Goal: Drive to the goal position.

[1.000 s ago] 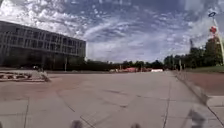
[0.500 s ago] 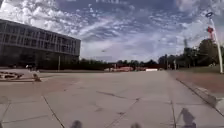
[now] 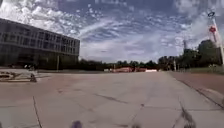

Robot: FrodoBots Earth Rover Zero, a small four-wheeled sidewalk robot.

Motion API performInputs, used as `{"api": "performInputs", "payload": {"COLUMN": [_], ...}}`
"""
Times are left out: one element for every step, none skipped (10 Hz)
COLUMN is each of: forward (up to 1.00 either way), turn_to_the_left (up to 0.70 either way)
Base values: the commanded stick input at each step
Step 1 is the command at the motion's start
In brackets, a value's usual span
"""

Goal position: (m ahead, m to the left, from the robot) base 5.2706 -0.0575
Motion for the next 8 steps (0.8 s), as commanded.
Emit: {"api": "performInputs", "payload": {"forward": [0.70,0.70,0.70,0.70,0.70,0.70,0.70,0.70], "turn_to_the_left": [0.00,0.00,0.00,0.00,0.00,0.00,0.00,0.00]}}
